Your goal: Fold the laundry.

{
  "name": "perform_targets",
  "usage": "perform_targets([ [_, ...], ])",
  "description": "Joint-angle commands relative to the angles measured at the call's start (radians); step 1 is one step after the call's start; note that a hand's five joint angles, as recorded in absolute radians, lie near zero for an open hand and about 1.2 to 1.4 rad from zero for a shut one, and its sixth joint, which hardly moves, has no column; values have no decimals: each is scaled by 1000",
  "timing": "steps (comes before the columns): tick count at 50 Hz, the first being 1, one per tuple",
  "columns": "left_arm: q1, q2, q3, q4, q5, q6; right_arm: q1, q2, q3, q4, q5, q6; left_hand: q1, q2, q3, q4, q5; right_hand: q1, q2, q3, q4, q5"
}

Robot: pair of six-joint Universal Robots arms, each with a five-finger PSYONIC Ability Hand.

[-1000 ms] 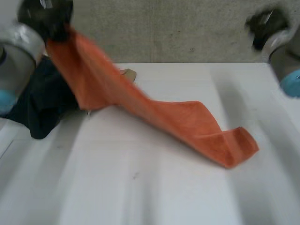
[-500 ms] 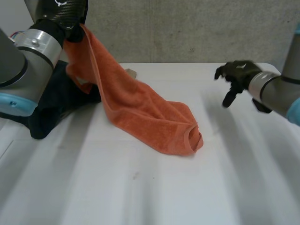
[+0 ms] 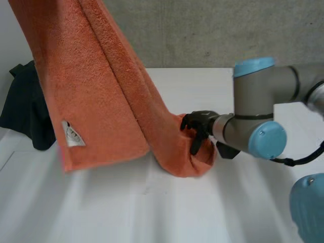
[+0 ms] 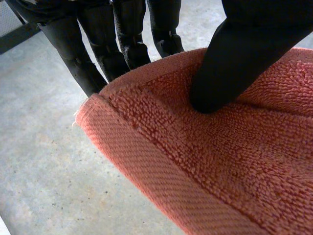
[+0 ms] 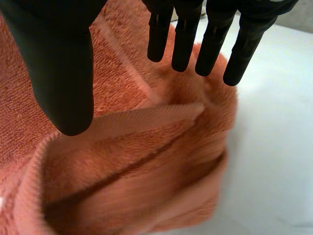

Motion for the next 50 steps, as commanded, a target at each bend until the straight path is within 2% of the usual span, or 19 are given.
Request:
perform_targets([
  [1,1,-8,8,-1,-11,-1,69,35,12,-4,19,8,245,198,206,200,228,184,188,181,156,147],
  [2,1,-8,8,-1,-11,-1,75,35,16,-4,19,8,245,198,206,200,228,239,244,236,212,203],
  [3,2,-8,9,-1,-12,-1,82,29,22,-3,20,8,245,198,206,200,228,467,471,464,439,430],
  [5,10,-8,9,0,-14,-1,83,9,35,-11,23,8,245,198,206,200,228,769,774,766,742,733],
  [7,16,-10,8,0,-14,-1,73,-10,44,-15,28,8,245,198,206,200,228,933,937,930,905,896],
  [13,45,-14,1,-1,-18,-1,0,-137,79,-38,48,-66,245,198,206,200,228,933,937,930,906,896],
  [16,75,-20,-14,-17,-18,4,-65,-243,113,-35,21,-174,245,198,206,200,228,933,937,930,906,896],
  [17,88,-26,-28,-38,-15,9,-100,-295,128,-21,-10,-252,245,198,206,200,228,933,937,930,906,896],
  [20,113,-43,-57,-92,-8,18,-170,-396,166,76,-74,-428,245,198,206,200,228,933,937,930,906,896],
  [25,153,-100,-100,-155,15,33,-237,-467,226,279,-157,-613,245,198,206,200,228,933,937,930,906,896],
  [28,156,-149,-117,-185,17,47,-246,-462,263,396,-170,-695,245,198,206,200,228,933,937,930,906,896],
  [31,148,-212,-133,-214,14,65,-253,-452,301,422,-156,-739,245,198,206,200,228,933,937,930,906,896],
  [34,133,-296,-143,-231,2,93,-257,-435,344,382,-144,-733,245,198,206,200,228,933,937,930,906,896],
  [40,121,-502,-109,-244,-67,170,-247,-332,436,133,-122,-599,245,198,206,200,228,933,937,930,906,896],
  [44,107,-571,-69,-250,-118,194,-246,-285,469,37,-84,-471,245,198,206,200,228,933,937,930,906,896],
  [50,95,-576,-58,-251,-147,177,-246,-291,512,5,-64,-350,245,198,206,200,228,933,937,930,906,896],
])
